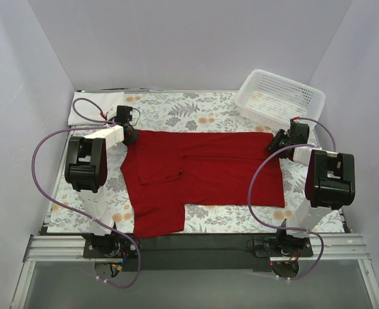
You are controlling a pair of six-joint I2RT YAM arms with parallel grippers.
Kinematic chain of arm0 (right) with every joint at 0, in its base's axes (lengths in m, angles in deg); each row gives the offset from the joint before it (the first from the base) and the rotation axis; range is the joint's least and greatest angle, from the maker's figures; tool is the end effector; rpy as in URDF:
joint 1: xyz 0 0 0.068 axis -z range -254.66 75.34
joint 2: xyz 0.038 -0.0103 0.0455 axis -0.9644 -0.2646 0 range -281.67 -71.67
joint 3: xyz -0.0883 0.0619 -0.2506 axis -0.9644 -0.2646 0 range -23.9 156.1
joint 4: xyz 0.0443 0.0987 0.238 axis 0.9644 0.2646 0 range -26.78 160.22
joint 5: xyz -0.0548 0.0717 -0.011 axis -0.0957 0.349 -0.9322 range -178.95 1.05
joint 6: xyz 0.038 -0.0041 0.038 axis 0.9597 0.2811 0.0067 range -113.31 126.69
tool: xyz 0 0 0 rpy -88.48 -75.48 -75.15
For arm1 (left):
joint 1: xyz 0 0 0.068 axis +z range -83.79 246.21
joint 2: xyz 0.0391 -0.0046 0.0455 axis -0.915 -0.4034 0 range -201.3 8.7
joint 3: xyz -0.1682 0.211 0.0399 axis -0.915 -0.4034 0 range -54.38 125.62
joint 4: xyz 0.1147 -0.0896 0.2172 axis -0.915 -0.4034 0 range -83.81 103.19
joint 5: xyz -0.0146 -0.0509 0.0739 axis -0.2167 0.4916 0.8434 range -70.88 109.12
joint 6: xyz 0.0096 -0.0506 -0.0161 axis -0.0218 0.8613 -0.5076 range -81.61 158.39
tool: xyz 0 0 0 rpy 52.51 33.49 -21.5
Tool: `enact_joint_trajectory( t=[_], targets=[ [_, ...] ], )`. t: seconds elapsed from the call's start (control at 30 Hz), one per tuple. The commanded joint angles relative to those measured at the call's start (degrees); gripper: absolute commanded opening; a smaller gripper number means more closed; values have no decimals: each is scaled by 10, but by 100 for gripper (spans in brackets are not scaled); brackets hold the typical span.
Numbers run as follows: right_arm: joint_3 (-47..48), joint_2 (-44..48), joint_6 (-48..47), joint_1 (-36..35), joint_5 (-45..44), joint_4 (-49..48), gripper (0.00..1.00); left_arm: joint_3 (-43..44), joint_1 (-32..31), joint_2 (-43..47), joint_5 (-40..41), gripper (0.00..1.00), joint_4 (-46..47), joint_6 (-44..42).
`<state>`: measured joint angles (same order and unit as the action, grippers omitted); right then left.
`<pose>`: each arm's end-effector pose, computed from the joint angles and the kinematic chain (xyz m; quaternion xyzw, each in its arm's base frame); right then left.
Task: Fold and stack the t-shirts
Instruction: Fold the tshirt
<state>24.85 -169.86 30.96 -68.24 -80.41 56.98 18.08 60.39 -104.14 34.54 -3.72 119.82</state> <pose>0.3405 -0.0329 0.1530 0.2136 0.8904 0.1289 0.3806 0.4053 -0.0317 0.1526 -0.6127 0.7281 -0.0994 0.2909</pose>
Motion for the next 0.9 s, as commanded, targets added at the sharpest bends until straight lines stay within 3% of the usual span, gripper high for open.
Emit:
enact_joint_trajectory(
  t=[0.0, 0.33, 0.47, 0.87],
  targets=[
    [-25, 8, -1, 34, -65, 13, 37, -24, 8, -29, 7, 25, -38, -1],
    [-21, 12, -6, 49, -83, 59, 37, -23, 8, -34, 6, 25, -46, 0],
    [-7, 25, -26, 48, -38, 61, 38, -21, 9, -25, 5, 26, -47, -1],
    [58, 92, -85, -10, -23, 134, 47, -13, 8, 45, 0, 47, -39, -8]
  ],
)
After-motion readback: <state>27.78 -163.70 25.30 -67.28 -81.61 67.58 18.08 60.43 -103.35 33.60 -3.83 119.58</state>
